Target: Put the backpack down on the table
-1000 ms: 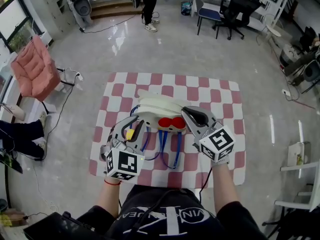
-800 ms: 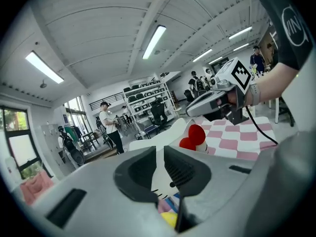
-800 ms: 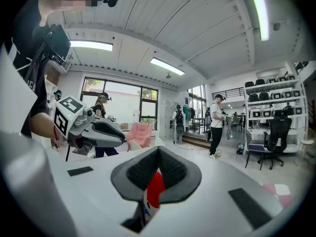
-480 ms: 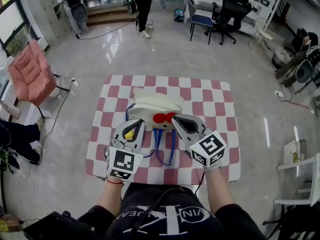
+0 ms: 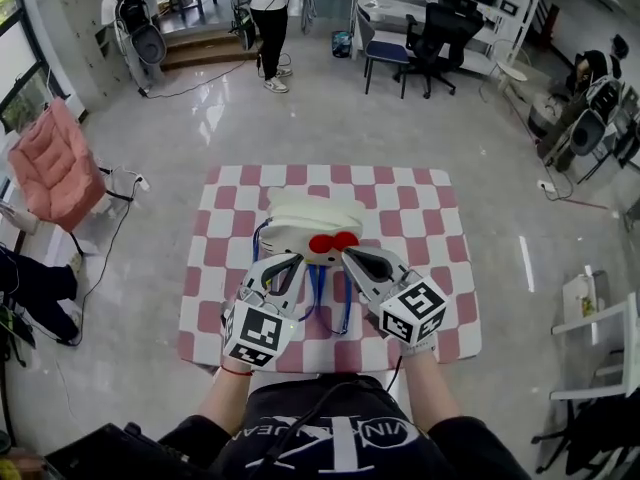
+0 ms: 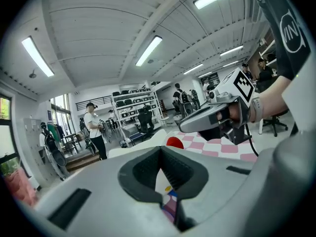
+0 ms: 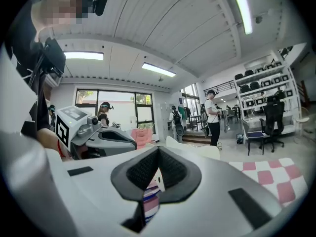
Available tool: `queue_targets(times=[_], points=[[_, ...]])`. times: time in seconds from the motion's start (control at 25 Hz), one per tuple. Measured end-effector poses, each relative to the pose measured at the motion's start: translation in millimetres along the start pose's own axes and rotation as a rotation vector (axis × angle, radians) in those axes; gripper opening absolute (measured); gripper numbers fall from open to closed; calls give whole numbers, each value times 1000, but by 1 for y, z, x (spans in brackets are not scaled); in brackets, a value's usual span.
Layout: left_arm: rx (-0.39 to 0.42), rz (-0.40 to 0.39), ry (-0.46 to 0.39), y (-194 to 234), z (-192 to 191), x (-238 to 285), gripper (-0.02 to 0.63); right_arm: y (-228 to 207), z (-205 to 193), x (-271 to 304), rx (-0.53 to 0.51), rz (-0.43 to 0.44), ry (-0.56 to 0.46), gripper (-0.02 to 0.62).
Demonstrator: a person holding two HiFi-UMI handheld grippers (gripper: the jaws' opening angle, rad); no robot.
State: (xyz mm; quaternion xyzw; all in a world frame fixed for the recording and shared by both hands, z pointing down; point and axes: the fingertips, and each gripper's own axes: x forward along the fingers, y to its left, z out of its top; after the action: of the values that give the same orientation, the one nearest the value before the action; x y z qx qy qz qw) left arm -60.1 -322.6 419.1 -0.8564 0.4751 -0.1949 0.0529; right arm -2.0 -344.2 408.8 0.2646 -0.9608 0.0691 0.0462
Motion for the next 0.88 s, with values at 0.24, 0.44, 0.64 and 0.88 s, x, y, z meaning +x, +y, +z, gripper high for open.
queue_targets(times=[0.24,0.44,0.64,0.88], points=[[-26,-21,23,-4,-16,-15,6,25,-10,3,48,2,-8,0],[-45,-42,6,-12,-16,-25,6,43,-17,-2,62,-1,0,1],[-89,-34,18,-16,-21,-39,6,57,-23,-4,69,-8,11,2],[-102,-44,26,-24,-28,-52,6,71,-31,-9,78,-28,25,0]])
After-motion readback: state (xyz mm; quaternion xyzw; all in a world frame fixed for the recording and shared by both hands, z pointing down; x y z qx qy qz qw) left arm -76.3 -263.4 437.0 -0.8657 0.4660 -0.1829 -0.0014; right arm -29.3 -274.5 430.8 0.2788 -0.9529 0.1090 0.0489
